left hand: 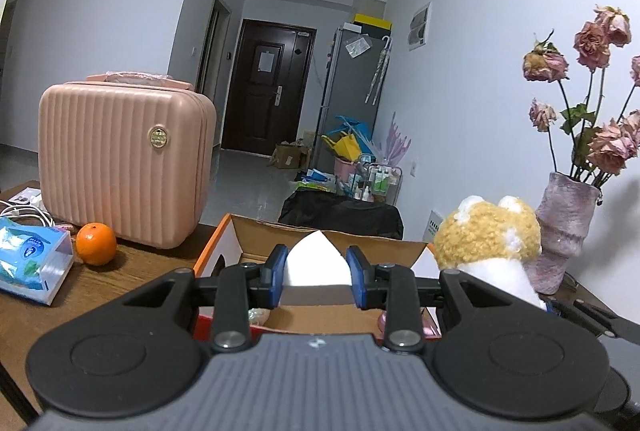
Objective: Organize soft objects
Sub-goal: 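Carry the triangle sponge and plush sheep over the cardboard box with both tools, then open both tools to drop the sponge and sheep into the box, then move both tools back from the box toward the table items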
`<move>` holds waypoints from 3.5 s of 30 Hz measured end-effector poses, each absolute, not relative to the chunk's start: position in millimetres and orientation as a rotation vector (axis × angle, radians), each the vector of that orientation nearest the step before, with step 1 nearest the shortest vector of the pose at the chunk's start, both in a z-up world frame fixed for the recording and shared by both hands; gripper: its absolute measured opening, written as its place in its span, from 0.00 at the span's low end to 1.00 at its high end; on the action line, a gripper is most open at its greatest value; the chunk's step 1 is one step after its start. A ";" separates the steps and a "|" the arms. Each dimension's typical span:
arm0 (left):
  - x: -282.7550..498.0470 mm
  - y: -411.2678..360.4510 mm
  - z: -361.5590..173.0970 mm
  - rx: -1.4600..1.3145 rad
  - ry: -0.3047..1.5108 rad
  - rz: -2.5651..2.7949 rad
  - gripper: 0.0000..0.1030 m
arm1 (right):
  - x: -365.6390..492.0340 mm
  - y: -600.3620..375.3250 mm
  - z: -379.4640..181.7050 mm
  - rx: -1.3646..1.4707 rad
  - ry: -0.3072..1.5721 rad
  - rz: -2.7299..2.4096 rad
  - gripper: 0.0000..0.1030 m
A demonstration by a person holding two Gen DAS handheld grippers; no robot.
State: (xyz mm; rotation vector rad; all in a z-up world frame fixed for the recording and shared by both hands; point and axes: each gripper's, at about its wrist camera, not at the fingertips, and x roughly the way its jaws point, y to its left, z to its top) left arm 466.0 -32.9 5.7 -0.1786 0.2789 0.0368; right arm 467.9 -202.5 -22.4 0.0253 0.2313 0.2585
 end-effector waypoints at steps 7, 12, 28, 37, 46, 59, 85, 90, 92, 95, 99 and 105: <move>488.3 -30.2 7.6 -0.190 0.295 0.056 0.32 | 493.1 -196.8 -24.7 0.016 0.259 0.262 0.48; 504.4 -28.0 8.3 -0.198 0.309 0.071 0.32 | 510.6 -194.2 -27.4 0.014 0.277 0.254 0.48; 553.8 -19.6 12.6 -0.217 0.368 0.129 0.32 | 567.0 -183.4 -30.5 -0.006 0.367 0.241 0.48; 578.9 -13.2 6.7 -0.225 0.424 0.163 0.32 | 591.7 -174.3 -35.1 -0.011 0.428 0.234 0.48; 595.5 -9.4 -6.5 -0.232 0.490 0.182 0.32 | 606.8 -173.9 -41.4 -0.019 0.478 0.261 0.48; 596.7 -4.1 -11.2 -0.253 0.512 0.225 0.66 | 612.1 -179.6 -46.2 -0.004 0.491 0.224 0.72; 563.4 -4.3 1.6 -0.243 0.441 0.220 1.00 | 588.6 -200.6 -42.6 -0.008 0.426 0.189 1.00; 545.2 -4.1 8.0 -0.243 0.417 0.193 1.00 | 572.1 -201.7 -40.0 -0.028 0.394 0.199 1.00; 537.6 -4.8 8.8 -0.241 0.410 0.185 1.00 | 563.9 -202.7 -40.4 -0.037 0.385 0.205 1.00; 526.1 -5.0 8.7 -0.239 0.408 0.176 1.00 | 553.1 -203.7 -41.1 -0.049 0.377 0.210 1.00; 510.0 -5.2 7.3 -0.219 0.401 0.163 1.00 | 536.8 -203.9 -42.4 -0.059 0.367 0.216 1.00; 486.9 0.4 4.1 -0.209 0.395 0.150 1.00 | 513.5 -205.2 -42.1 -0.063 0.357 0.225 1.00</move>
